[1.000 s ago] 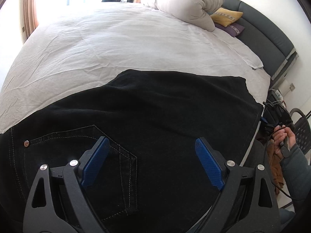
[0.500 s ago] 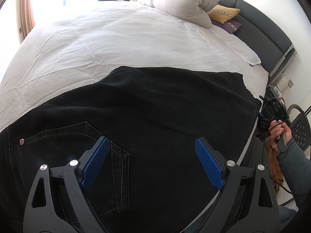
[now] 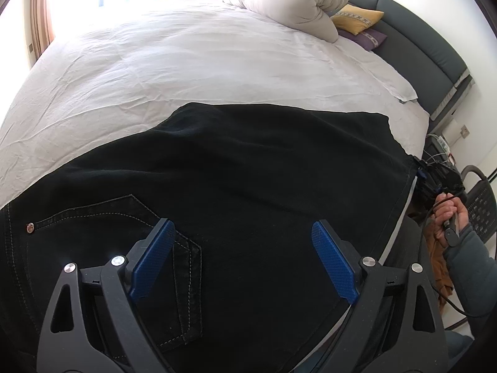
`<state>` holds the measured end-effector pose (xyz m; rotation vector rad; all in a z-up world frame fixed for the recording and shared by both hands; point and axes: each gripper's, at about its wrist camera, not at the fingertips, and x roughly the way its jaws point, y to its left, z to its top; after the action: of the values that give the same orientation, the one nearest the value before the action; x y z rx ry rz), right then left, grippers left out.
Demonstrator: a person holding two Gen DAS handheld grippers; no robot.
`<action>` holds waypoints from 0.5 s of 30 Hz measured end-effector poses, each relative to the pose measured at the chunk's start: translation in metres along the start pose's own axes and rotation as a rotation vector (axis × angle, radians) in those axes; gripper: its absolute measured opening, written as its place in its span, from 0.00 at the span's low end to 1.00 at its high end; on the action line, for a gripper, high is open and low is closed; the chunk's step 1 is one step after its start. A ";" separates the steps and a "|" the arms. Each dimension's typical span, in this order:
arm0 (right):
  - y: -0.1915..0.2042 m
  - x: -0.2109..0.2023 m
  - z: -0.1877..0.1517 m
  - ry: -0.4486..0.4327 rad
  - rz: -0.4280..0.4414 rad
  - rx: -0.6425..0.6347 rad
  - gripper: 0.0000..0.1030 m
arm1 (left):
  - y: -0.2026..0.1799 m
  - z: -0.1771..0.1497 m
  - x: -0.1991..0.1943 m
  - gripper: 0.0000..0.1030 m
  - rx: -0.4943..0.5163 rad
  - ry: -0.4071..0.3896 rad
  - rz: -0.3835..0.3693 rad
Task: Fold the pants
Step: 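Lift the jeans edge with the right gripper while the left gripper presses the jeans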
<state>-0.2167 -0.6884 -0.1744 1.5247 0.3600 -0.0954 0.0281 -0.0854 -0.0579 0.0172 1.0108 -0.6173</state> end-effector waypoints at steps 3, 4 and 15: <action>0.017 0.003 -0.003 -0.005 -0.050 -0.065 0.14 | -0.003 0.006 0.003 0.88 -0.002 0.000 -0.001; 0.022 0.004 -0.003 -0.007 -0.063 -0.083 0.14 | -0.005 0.008 0.003 0.88 0.000 0.000 -0.001; 0.098 0.021 -0.037 -0.022 -0.238 -0.377 0.14 | 0.007 0.019 0.018 0.88 -0.136 0.018 -0.068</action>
<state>-0.1752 -0.6435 -0.0872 1.1044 0.5106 -0.2195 0.0534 -0.0938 -0.0639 -0.1315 1.0718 -0.6099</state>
